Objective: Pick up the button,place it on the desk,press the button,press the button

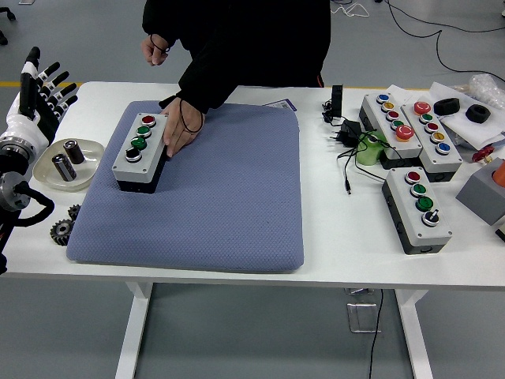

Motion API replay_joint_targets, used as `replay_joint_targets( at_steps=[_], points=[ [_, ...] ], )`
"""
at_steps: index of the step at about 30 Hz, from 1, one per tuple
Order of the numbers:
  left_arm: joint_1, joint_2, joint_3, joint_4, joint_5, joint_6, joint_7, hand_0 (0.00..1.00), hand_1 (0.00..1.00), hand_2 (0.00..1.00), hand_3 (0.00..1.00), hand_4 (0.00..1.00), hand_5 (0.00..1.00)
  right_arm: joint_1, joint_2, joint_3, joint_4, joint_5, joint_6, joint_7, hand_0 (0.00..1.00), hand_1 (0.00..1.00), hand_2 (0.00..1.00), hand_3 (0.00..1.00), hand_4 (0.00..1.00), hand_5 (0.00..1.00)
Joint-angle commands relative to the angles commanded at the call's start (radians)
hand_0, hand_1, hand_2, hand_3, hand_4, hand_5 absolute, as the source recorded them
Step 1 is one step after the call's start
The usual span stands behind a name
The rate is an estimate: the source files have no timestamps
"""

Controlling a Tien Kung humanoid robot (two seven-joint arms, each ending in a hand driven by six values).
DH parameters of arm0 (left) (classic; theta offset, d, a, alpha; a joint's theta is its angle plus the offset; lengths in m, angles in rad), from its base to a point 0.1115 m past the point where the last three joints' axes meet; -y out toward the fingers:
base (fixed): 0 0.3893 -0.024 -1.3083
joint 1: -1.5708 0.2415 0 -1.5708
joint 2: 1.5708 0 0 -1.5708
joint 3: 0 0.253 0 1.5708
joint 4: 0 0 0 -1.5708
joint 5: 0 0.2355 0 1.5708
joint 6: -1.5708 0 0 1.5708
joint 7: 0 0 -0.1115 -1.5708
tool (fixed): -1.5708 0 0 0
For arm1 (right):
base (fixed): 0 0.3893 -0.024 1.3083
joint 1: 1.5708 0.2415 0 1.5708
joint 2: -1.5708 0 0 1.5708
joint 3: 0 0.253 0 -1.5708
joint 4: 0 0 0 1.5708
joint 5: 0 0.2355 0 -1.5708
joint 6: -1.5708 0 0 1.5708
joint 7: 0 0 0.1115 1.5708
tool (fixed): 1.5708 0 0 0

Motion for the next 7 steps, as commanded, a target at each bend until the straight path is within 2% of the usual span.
replay_joint_targets(
  at_steps=[7],
  points=[
    [-0.001, 0.000, 0.001, -0.001, 0.031, 0.002, 0.004, 0.881, 0.890, 0.930, 0.933, 0.801, 0.998, 0.001, 0.000, 0.000, 0.000, -0.001, 0.000, -0.001, 0.764, 0.731, 0.737, 0.593, 0.195, 0.146]
  ],
)
